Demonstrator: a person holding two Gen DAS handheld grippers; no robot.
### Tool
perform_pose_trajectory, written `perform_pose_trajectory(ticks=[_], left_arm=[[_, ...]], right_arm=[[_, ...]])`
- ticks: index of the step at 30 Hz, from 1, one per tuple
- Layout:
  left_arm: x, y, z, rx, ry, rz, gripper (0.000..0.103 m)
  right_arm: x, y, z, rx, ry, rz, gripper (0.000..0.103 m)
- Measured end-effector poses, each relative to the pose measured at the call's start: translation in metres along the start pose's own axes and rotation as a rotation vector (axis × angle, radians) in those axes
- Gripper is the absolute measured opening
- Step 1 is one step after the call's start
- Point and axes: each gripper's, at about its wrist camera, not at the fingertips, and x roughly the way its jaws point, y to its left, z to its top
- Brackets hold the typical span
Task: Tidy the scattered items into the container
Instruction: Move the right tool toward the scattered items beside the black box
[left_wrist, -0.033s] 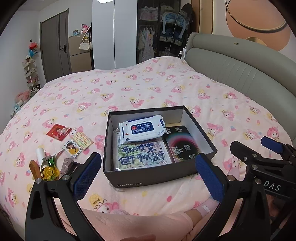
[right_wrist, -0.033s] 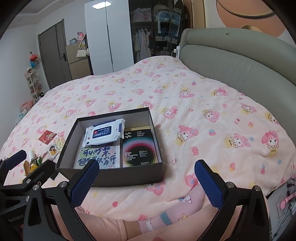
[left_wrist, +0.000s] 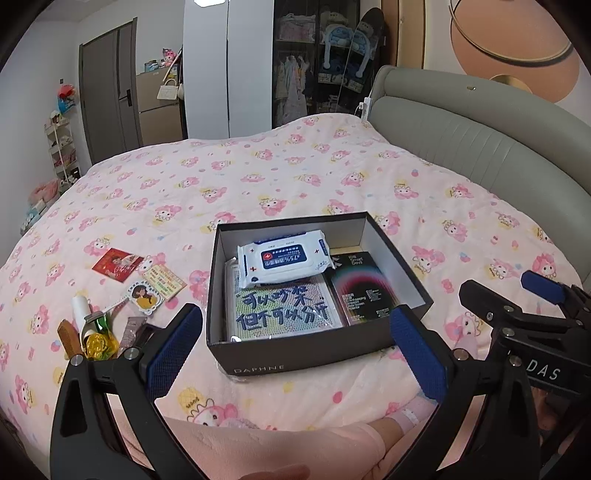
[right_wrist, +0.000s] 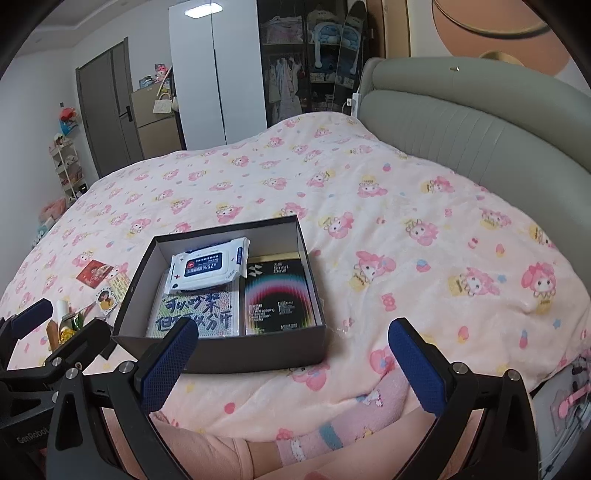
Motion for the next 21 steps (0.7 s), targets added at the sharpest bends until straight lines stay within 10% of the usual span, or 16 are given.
perform_pose_trajectory(ticks=[10,21], left_arm=[[-0.022,0.036,0.023,-0.069,-0.047,-0.041,0.103],[-0.053,0.146,0.026,-0.193,-0.102,0.148,0.102]], right_arm=[[-0.008,0.049,0.040,-0.198,-0.096,0.091,0.103],[0.025,0.151,0.072,-0.412,-0.053,0.343,0.103]])
